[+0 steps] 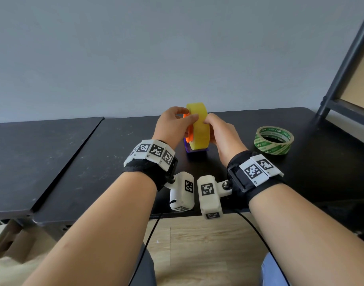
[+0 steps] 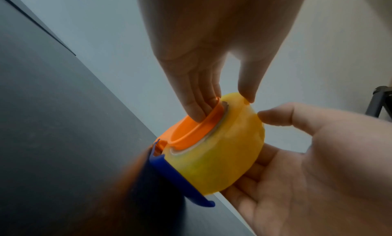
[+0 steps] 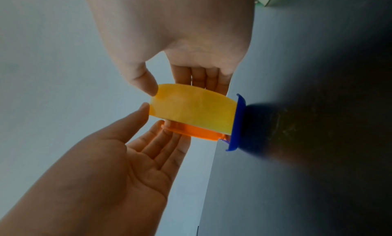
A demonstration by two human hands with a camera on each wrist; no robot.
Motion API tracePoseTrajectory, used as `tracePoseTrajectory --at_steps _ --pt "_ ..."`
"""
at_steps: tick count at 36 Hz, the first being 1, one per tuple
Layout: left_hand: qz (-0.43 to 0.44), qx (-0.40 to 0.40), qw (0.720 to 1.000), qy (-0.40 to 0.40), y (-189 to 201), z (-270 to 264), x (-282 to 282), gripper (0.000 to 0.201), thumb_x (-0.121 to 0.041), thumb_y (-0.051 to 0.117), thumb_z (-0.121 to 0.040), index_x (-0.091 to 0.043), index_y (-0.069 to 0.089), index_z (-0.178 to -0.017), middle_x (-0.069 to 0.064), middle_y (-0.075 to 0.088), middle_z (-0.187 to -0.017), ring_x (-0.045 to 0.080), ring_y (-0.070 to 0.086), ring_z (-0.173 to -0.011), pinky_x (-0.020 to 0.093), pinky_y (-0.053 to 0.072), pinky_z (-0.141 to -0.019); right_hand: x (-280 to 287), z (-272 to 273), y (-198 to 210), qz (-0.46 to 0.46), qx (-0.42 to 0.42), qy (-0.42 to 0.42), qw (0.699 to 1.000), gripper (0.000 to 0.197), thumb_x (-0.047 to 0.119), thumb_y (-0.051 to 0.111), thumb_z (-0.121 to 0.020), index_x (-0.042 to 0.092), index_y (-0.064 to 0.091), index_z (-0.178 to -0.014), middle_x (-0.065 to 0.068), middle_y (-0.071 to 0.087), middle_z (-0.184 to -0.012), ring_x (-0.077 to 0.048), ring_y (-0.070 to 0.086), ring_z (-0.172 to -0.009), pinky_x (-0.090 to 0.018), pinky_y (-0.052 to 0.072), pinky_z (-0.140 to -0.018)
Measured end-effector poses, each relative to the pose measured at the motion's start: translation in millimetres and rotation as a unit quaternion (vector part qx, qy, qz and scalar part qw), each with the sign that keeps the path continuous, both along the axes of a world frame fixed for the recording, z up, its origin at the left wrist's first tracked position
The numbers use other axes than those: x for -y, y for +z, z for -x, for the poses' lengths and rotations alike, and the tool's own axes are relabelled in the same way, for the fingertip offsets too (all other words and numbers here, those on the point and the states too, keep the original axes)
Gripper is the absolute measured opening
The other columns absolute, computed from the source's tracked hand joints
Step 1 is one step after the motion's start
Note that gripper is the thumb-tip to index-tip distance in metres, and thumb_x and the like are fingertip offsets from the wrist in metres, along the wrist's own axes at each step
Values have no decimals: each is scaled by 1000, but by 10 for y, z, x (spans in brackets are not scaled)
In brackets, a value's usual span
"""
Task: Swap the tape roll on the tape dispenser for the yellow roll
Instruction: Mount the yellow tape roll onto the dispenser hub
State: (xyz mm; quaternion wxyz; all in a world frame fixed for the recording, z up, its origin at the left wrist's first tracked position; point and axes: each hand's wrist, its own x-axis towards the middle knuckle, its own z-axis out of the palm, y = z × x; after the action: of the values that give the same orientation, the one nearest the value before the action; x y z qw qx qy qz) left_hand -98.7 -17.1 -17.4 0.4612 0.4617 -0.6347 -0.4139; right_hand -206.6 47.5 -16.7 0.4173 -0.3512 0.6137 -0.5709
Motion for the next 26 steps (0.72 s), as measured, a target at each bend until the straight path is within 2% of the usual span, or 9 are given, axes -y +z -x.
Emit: tracePoseTrajectory --at_steps 4,7,10,13,15,18,21,24,26 --pt "6 7 1000 8 2 12 -4 37 -32 69 -86 -11 63 -116 15 74 -96 31 72 -78 43 61 -78 38 25 -16 2 -5 -1 1000 62 45 59 -51 11 67 -102 -17 70 -116 -31 67 -106 -52 49 -100" --pt "10 9 1000 13 6 16 3 37 -33 70 -86 -10 63 -114 15 74 -95 26 71 -73 41 62 -75 40 31 -15 -3 -10 1 1000 59 43 59 -48 12 67 -98 -16 68 -115 -32 65 -107 -51 48 -100" --pt "15 12 1000 18 7 13 15 38 -34 69 -86 -10 64 -115 13 74 -95 21 69 -69 38 62 -72 15 25 -5 -9 -18 6 1000 47 37 58 -54 13 67 -93 -16 68 -114 -32 63 -107 -52 47 -100" --pt "18 14 1000 20 11 17 14 37 -35 69 -86 -10 64 -113 13 74 -94 21 69 -68 39 63 -72 4 28 4 -13 -22 8 1000 33 33 57 -58 15 64 -85 -19 66 -118 -34 62 -110 -52 46 -101" --pt "19 18 999 21 13 24 8 35 -36 68 -87 -11 64 -111 13 74 -92 22 69 -69 40 63 -72 15 40 -4 -15 -24 10 1000 31 31 57 -57 15 63 -82 -20 66 -119 -35 62 -111 -52 46 -102" --pt "22 17 999 23 5 28 1 35 -38 68 -86 -12 64 -109 11 74 -89 22 69 -68 40 62 -72 11 40 -6 -12 -28 12 999 32 32 57 -58 14 64 -84 -20 65 -120 -34 61 -111 -53 46 -102" --pt "20 9 1000 20 -5 19 -10 35 -39 68 -86 -12 65 -109 12 74 -89 22 69 -68 39 62 -72 -21 20 10 -16 -31 13 999 24 30 57 -69 14 62 -86 -19 65 -120 -33 62 -110 -50 47 -100" --pt "13 -7 1000 11 -20 -6 -17 37 -37 68 -87 -11 64 -113 15 74 -95 21 69 -70 35 61 -71 -22 14 3 -17 -30 13 999 30 27 56 -77 6 63 -97 -23 62 -124 -36 60 -113 -49 46 -98" --pt "2 -14 1000 5 -29 -19 -17 38 -35 68 -86 -11 63 -116 14 74 -99 21 70 -72 32 60 -69 -19 16 -2 -17 -35 13 999 22 27 56 -79 9 63 -89 -22 63 -123 -35 61 -113 -46 46 -97"
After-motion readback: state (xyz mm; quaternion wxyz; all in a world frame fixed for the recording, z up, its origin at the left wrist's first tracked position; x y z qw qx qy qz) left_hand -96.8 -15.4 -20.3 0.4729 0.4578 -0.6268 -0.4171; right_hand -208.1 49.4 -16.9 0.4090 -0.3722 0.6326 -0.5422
